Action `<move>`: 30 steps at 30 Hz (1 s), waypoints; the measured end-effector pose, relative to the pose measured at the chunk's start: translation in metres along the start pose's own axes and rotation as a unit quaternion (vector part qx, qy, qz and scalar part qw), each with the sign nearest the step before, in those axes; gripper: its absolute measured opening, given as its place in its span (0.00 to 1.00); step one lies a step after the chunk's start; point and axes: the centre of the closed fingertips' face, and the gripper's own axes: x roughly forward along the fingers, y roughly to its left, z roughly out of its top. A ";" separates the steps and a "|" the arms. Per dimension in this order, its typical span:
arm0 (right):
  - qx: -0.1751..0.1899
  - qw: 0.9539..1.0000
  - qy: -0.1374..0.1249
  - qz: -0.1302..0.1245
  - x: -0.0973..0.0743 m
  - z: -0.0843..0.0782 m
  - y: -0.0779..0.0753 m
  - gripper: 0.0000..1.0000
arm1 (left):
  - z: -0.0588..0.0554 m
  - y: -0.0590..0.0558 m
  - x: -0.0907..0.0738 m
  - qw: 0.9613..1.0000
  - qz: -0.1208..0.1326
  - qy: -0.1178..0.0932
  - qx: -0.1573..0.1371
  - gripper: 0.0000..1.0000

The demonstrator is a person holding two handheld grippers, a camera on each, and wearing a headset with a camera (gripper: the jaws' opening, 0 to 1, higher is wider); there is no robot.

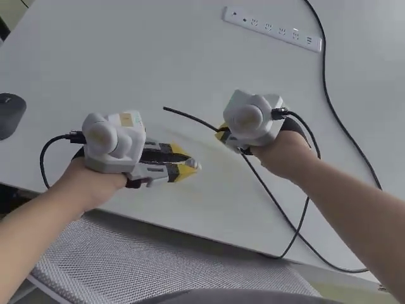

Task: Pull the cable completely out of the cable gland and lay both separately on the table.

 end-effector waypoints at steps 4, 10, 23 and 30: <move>0.003 1.000 -0.002 0.013 0.010 -0.004 0.004 0.00 | -0.010 0.005 0.003 1.000 0.006 0.007 -0.005 0.16; 0.013 1.000 -0.007 0.024 0.016 -0.004 0.008 0.00 | -0.019 0.010 0.004 1.000 0.013 0.011 -0.020 0.16; 0.011 1.000 -0.013 0.026 0.020 -0.005 0.010 0.00 | -0.037 0.018 0.010 0.999 0.023 0.031 -0.018 0.16; 0.020 0.999 -0.016 0.029 0.024 -0.007 0.011 0.00 | -0.049 0.017 0.013 0.998 0.025 0.051 -0.009 0.16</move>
